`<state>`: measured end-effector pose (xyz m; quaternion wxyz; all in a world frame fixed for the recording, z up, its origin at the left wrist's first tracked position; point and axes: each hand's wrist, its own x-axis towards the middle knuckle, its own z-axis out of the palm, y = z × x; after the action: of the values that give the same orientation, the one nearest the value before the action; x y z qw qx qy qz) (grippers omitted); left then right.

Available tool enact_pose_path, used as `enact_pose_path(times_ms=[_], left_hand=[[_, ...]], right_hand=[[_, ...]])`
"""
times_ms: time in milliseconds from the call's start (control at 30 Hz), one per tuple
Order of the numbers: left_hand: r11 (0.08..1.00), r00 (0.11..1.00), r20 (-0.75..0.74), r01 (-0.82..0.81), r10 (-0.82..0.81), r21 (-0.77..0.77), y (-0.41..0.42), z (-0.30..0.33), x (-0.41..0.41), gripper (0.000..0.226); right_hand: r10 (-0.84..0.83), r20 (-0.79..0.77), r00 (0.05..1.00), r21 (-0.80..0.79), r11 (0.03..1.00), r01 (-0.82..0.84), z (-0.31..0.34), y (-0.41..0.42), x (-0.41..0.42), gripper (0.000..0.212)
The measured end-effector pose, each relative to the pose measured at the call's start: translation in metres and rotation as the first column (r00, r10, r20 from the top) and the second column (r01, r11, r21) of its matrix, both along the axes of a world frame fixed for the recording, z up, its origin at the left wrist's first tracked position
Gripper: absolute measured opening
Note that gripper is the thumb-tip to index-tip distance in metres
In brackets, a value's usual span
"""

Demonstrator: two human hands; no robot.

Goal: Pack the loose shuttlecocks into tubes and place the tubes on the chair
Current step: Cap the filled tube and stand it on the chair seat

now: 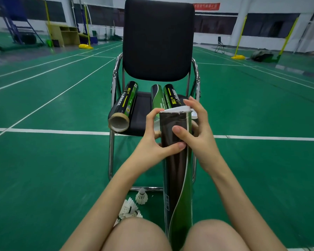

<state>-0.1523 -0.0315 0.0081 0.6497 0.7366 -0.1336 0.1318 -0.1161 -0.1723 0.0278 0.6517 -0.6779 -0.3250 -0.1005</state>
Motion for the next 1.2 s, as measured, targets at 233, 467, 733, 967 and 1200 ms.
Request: enact_pose_path(times_ms=[233, 467, 733, 967, 1200], left_hand=[[0.998, 1.000, 0.006, 0.015, -0.014, -0.057, 0.002, -0.003, 0.005, 0.083], [0.995, 1.000, 0.011, 0.017, -0.016, -0.093, 0.009, -0.009, 0.011, 0.085], [0.998, 1.000, -0.019, -0.001, -0.001, -0.069, 0.007, -0.017, 0.014, 0.088], [0.999, 1.000, -0.021, 0.001, -0.002, -0.041, 0.004, -0.016, 0.012, 0.086], [1.000, 1.000, -0.027, -0.002, 0.002, -0.006, 0.005, -0.014, 0.010, 0.088]], right_hand=[[0.044, 0.034, 0.998, 0.044, 0.998, -0.045, -0.003, 0.010, 0.003, 0.051], [0.048, -0.026, 0.999, 0.196, 0.980, -0.042, -0.007, 0.016, 0.006, 0.044], [0.048, -0.055, 0.997, 0.248, 0.968, -0.033, -0.014, 0.013, 0.010, 0.040], [0.050, -0.080, 0.996, 0.257, 0.966, -0.028, -0.015, 0.011, 0.010, 0.035], [0.024, -0.084, 0.996, 0.233, 0.972, -0.003, -0.015, 0.010, 0.005, 0.035]])
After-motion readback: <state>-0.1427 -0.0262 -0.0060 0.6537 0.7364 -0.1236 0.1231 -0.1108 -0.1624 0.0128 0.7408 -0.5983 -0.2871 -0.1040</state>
